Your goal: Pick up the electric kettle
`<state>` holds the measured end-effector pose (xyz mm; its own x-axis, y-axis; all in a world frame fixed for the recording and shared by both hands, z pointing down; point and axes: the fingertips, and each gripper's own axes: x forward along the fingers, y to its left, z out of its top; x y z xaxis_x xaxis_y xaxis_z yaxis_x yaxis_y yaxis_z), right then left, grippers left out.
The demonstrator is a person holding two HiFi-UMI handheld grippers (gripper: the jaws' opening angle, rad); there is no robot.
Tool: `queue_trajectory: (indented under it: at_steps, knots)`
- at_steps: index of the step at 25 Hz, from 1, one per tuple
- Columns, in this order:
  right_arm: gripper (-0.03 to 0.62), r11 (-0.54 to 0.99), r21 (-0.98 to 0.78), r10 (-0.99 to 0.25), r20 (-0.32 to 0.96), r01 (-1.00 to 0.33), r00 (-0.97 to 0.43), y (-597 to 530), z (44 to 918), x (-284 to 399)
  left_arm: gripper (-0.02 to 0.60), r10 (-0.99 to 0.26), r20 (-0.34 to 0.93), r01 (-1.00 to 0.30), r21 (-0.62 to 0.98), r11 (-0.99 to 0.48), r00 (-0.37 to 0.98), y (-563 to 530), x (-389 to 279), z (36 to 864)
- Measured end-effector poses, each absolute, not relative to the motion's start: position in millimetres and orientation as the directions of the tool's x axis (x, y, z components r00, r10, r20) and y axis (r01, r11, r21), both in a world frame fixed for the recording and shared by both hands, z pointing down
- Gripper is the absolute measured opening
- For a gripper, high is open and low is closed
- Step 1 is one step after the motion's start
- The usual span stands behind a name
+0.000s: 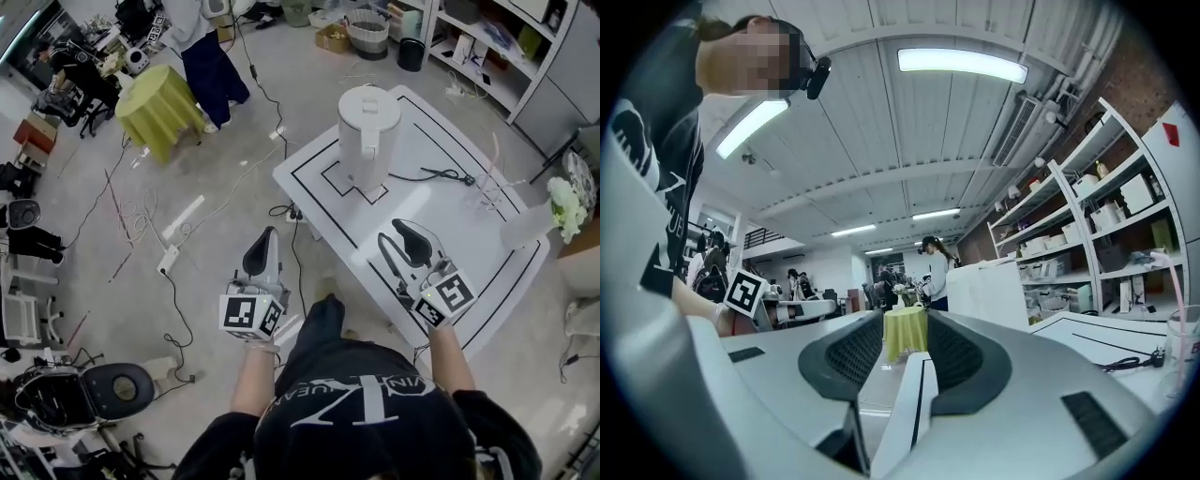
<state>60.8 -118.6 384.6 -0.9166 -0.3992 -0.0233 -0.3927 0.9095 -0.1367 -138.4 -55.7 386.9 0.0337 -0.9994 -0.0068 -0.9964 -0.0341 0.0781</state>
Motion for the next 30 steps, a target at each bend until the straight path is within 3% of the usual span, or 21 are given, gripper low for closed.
queue_trajectory:
  at_steps: [18,30]
  knots:
    - [0.176,0.872,-0.125,-0.471,0.044,-0.473,-0.881,-219,393,2,0.011,-0.982,0.033,-0.973,0.142,-0.179,0.186,-172,-180,418]
    - [0.199,0.898,-0.154,-0.412,0.032,-0.412,-0.911,-241,386,-26,0.011,-0.958,0.055,-0.949,0.161,-0.271,0.283,-213,-195,428]
